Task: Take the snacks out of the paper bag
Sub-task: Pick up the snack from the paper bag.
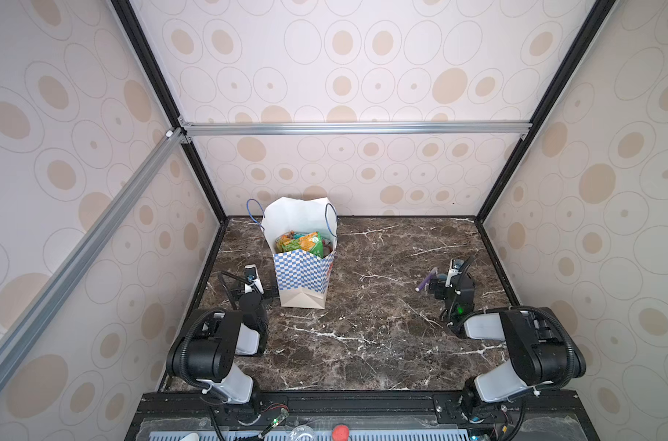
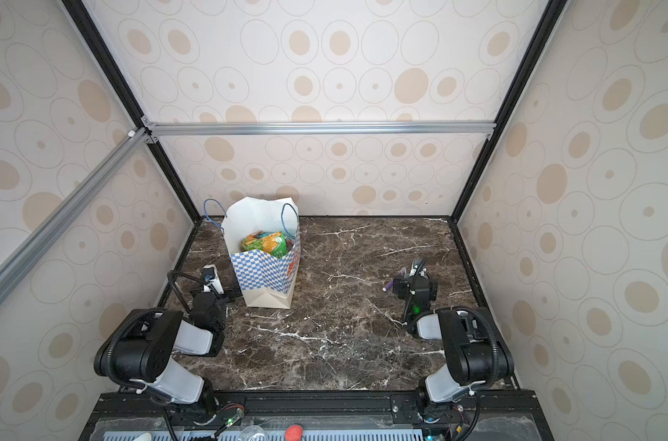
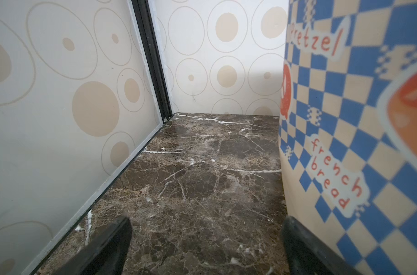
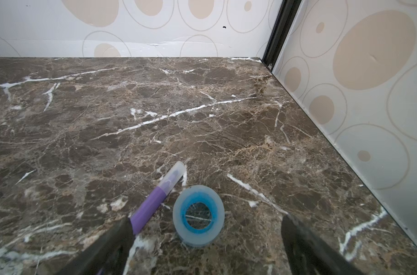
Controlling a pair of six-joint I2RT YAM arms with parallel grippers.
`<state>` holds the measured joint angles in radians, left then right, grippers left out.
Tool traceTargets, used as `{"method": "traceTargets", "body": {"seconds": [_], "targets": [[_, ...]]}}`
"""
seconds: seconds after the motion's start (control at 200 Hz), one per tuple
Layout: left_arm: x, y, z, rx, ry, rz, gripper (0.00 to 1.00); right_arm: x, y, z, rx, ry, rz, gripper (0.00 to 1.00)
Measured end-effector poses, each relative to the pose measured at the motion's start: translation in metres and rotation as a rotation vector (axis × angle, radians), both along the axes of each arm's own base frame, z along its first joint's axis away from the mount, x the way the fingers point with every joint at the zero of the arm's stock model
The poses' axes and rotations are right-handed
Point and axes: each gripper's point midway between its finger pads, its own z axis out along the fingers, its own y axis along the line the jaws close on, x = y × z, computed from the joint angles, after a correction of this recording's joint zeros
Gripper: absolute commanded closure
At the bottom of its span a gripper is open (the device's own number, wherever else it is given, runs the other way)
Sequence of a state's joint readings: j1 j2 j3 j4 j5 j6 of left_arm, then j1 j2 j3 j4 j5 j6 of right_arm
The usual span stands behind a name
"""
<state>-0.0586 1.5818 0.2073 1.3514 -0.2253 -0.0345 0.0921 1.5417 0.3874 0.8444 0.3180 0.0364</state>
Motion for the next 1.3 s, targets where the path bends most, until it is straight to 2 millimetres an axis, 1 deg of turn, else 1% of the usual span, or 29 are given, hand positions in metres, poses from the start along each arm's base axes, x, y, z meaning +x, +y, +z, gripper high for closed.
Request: {"method": "traceTargets", "body": {"seconds": [0.605,0.845,0.95,0.98,1.015,1.06,1.085,1.09,1.15,1.16,1.23,1.265,1.3], "targets": [[0.0,0.0,0.0,0.0,0.0,-0.002,0.02,0.0,0.0,0.0,0.0,0.001,0.0,0.0],[0.0,0.0,0.0,0.0,0.0,-0.003,0.02,-0.001,0.0,-0.002,0.001,0.011,0.0,0.01],[0.0,-0.001,0.0,0.0,-0.001,-0.011,0.01,-0.002,0.001,0.0,-0.004,0.033,0.011,0.01],[0.0,-0.003,0.002,0.001,-0.002,-0.021,0.02,-0.002,0.002,0.005,-0.004,0.042,0.017,0.01],[-0.001,-0.006,0.004,0.002,-0.005,-0.038,0.02,-0.001,0.004,0.016,0.003,0.041,0.022,0.0],[-0.003,-0.009,0.013,0.005,-0.022,-0.058,0.02,0.002,0.005,0.038,0.021,0.024,0.026,0.0],[-0.005,-0.01,0.019,0.006,-0.034,-0.067,0.02,0.004,0.007,0.053,0.038,0.009,0.03,0.0],[-0.006,-0.01,0.02,0.006,-0.038,-0.068,0.02,0.005,0.008,0.059,0.044,0.001,0.033,0.0],[-0.012,-0.012,0.043,0.004,-0.091,-0.082,0.02,0.01,0.017,0.099,0.092,-0.032,0.067,0.0],[-0.013,-0.012,0.047,0.003,-0.1,-0.081,0.02,0.011,0.018,0.108,0.1,-0.041,0.074,0.0],[-0.021,-0.011,0.08,-0.028,-0.175,-0.074,0.02,0.015,0.032,0.159,0.186,-0.062,0.126,0.03],[-0.022,-0.009,0.095,-0.051,-0.199,-0.064,0.02,0.015,0.039,0.18,0.23,-0.064,0.153,0.05],[-0.022,-0.007,0.113,-0.082,-0.221,-0.055,0.02,0.014,0.047,0.197,0.275,-0.056,0.183,0.06]]}}
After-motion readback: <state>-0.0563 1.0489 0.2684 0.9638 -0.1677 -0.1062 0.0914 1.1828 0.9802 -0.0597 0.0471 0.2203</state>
